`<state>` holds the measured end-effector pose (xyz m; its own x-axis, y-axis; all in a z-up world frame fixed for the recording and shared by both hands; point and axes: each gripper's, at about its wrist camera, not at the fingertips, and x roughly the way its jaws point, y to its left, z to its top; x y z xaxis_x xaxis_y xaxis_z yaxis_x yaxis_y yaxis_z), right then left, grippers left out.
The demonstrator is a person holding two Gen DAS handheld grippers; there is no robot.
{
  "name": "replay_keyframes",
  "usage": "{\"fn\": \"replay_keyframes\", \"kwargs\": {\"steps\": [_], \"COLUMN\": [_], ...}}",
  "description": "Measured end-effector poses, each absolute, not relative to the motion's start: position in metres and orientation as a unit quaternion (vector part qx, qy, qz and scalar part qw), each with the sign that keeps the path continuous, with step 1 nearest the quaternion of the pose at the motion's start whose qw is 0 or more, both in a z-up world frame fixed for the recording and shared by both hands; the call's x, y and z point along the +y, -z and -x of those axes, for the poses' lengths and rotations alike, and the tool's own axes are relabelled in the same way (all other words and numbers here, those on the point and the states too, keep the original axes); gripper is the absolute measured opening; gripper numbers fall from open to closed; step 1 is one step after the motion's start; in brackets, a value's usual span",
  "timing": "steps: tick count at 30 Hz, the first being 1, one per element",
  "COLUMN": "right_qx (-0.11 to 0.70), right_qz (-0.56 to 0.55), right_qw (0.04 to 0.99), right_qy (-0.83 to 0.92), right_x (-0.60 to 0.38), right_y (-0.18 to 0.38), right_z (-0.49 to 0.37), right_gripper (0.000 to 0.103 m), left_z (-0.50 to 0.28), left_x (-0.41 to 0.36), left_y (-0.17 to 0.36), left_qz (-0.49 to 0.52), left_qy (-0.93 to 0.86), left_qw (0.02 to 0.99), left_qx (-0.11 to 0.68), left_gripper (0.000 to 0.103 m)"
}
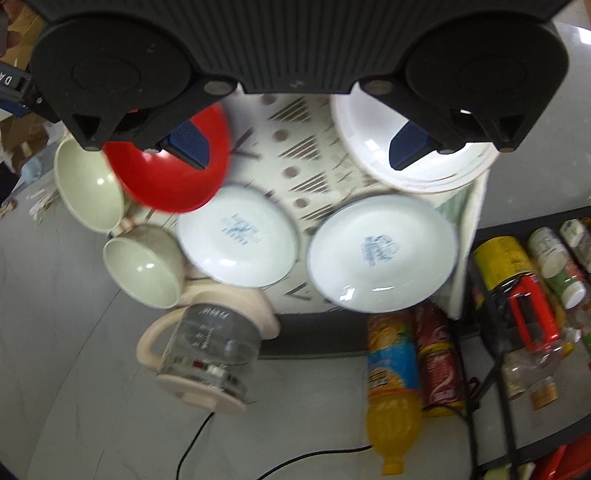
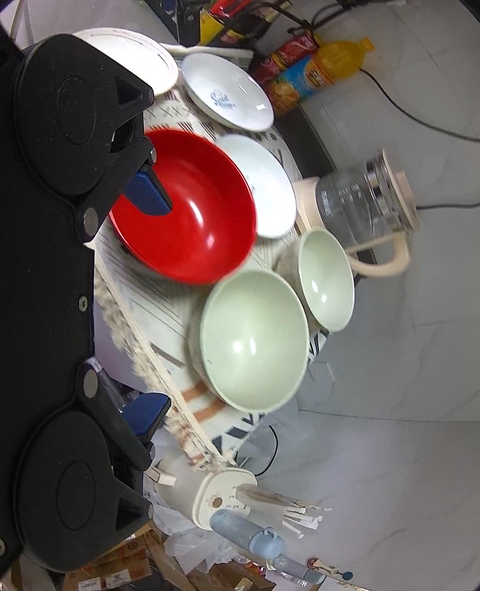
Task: Organize plates and bowls
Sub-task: 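Move the right gripper toward the large pale green bowl's rim, then close the right gripper on the large pale green bowl's rim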
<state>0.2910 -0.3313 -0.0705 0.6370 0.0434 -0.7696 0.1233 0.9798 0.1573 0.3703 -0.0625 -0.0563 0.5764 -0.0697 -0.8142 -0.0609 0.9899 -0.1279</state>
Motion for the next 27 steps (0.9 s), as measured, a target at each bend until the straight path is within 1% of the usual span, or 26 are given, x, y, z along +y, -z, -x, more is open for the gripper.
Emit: {"fn": "replay_keyframes", "kwargs": {"steps": [11,14,16,19,22,24,26,27], "right_qx": [0.417,0.421,0.419,0.416,0.417,0.423,0.429,0.431], "right_qz": [-0.082,-0.091,-0.091,-0.103,-0.121,-0.123,-0.13,-0.138], "right_qw": [0.905,0.903,0.903,0.903,0.9,0.897,0.893,0.891], "right_qy": [0.004,-0.003,-0.003,-0.01,-0.028,-0.031,-0.035,-0.038], "right_x": [-0.387,-0.402,-0.41,-0.42,-0.427,-0.431,-0.434,-0.437], "right_y": [0.079,0.084,0.087,0.091,0.096,0.101,0.107,0.11], "right_z": [-0.327,-0.333,-0.335,-0.336,-0.339,-0.342,-0.345,-0.346], "right_gripper": [0.102,0.099,0.098,0.089,0.081,0.075,0.064,0.061], "left_z": [-0.407,-0.41,-0.411,-0.414,-0.418,-0.421,-0.425,-0.428], "left_x": [-0.135,-0.157,-0.171,-0.19,-0.206,-0.214,-0.222,-0.225], "left_y": [0.056,0.056,0.056,0.057,0.061,0.066,0.071,0.073], "left_qz": [0.07,0.065,0.06,0.054,0.051,0.051,0.054,0.053], "left_qy": [0.027,0.041,0.051,0.064,0.078,0.084,0.095,0.101], "left_qw": [0.89,0.894,0.896,0.896,0.895,0.892,0.887,0.884], "left_qx": [0.45,0.442,0.437,0.436,0.436,0.442,0.449,0.453], "left_gripper": [0.102,0.1,0.1,0.098,0.093,0.088,0.075,0.073]}}
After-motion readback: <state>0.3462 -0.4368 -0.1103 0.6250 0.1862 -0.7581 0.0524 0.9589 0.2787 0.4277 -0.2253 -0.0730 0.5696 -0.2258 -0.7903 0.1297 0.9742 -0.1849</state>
